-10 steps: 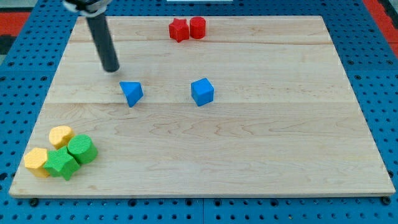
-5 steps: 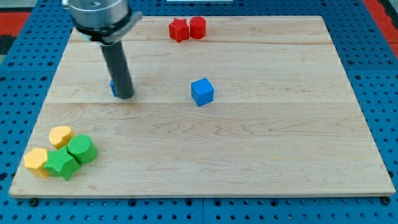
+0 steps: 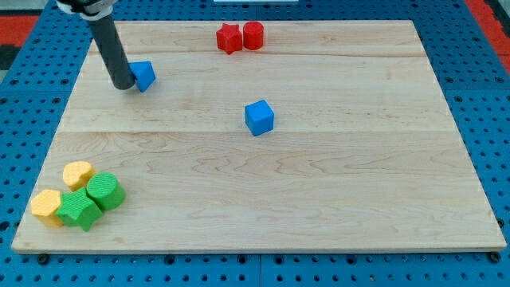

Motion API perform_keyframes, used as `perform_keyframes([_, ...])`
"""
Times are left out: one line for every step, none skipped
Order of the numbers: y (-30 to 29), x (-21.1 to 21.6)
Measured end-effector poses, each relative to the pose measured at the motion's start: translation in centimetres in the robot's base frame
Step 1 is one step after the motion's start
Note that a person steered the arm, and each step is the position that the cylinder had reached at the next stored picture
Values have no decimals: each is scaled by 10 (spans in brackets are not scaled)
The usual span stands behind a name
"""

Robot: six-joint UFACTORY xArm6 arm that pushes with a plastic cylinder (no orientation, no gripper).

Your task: Place the blue triangle to the left of the red star

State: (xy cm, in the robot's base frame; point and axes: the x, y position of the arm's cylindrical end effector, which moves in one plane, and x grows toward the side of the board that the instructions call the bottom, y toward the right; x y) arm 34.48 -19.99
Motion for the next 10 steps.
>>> perform_keyframes([29,-9])
perform_keyframes([30,-22])
perform_keyframes([30,-30])
perform_keyframes([30,-30])
perform_keyframes([31,-30])
perform_keyframes([44,-31])
perform_keyframes([71,-34])
perform_keyframes([73,-62])
perform_keyframes([79,-93])
perform_keyframes([77,-91])
